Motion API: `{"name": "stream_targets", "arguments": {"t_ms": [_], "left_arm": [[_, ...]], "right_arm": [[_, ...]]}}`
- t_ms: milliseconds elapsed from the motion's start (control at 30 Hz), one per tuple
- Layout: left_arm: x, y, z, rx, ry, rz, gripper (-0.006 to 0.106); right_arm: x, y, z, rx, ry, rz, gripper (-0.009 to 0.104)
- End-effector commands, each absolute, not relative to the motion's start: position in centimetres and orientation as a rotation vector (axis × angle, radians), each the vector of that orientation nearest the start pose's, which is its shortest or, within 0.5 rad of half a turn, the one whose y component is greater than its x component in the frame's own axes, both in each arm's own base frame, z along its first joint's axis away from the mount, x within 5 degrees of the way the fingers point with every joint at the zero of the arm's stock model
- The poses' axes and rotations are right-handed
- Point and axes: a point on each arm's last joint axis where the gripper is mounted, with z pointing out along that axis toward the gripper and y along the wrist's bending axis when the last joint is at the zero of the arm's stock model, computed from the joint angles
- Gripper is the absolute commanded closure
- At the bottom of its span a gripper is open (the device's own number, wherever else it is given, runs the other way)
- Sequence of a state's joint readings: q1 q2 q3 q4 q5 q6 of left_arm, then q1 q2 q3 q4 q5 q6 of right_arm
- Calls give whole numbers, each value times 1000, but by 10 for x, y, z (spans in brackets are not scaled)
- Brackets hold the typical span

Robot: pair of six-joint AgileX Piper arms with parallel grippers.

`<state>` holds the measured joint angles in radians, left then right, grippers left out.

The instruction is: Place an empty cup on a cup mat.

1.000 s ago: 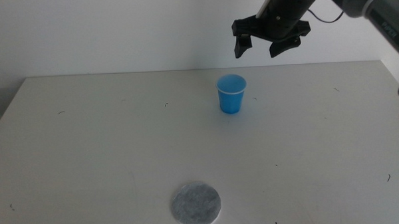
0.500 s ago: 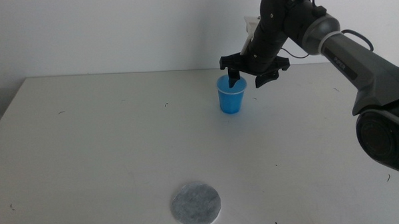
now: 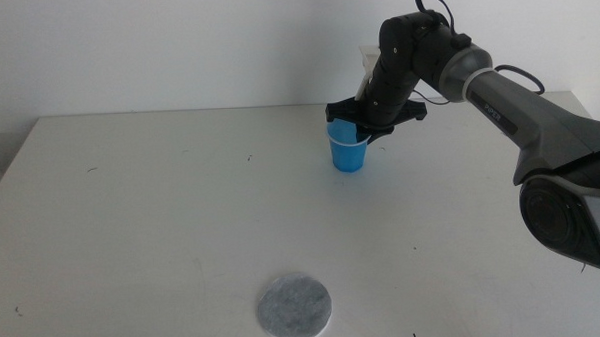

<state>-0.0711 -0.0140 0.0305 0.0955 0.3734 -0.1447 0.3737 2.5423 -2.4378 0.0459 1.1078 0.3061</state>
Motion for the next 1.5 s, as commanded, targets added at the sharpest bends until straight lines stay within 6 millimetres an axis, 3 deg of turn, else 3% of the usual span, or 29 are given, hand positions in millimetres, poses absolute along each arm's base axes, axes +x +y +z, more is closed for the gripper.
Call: {"name": "stream_targets", "arguments": {"t_ms": [0,100,300,600,733,900,1033,1467], "left_arm": [[53,-1,179,-9,1787,-65,-5],[53,-1,179,-9,1787,-65,-5],[53,-1,179,-9,1787,-65,-5],[53,-1,179,-9,1787,-65,-5],[53,-1,179,-9,1787,-65,-5],[53,-1,179,-9,1787,-65,-5],[53,-1,179,-9,1787,-65,-5],[53,-1,179,-9,1787,-65,-5]], "right_arm": [[502,200,244,-83,2578,297,96],[493,207,257,-122,2581,294,96],[464,215,303,-208,2502,334,96],[380,224,338,-319,2457,393,96],[343,233,340,-394,2446,421,96],[306,246,333,-493,2446,449,96],[280,265,302,-602,2489,452,96],[271,272,238,-580,2571,488,96]]}}
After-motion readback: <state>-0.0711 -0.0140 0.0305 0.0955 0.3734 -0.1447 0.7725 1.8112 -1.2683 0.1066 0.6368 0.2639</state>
